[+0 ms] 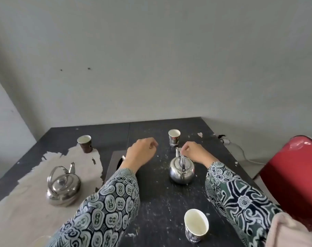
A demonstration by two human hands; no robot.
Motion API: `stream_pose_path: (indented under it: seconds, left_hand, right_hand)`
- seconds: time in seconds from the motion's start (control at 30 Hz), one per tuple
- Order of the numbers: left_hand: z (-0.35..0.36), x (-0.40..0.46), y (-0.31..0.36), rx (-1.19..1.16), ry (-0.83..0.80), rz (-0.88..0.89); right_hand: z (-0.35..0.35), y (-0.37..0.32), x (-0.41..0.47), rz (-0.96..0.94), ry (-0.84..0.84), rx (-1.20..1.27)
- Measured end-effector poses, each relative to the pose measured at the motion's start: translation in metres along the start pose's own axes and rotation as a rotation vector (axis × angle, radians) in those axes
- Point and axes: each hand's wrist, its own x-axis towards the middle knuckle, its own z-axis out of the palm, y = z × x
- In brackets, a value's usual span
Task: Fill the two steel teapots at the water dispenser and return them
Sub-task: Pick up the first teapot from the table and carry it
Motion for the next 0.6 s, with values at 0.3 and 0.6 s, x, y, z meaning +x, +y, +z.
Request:
stream_pose_path:
  seconds: [0.3,0.6]
  left_hand:
    - [0.095,0.024,-0.035,0.004,-0.084,0.036]
    - [0.109,0.028,-0.042,0.020,-0.134,0.029]
  right_hand:
    - [0.042,0.049,0.045,0.116,0.071,0.158]
    - [0.056,0.050,0.062,0.144,0.056,0.451]
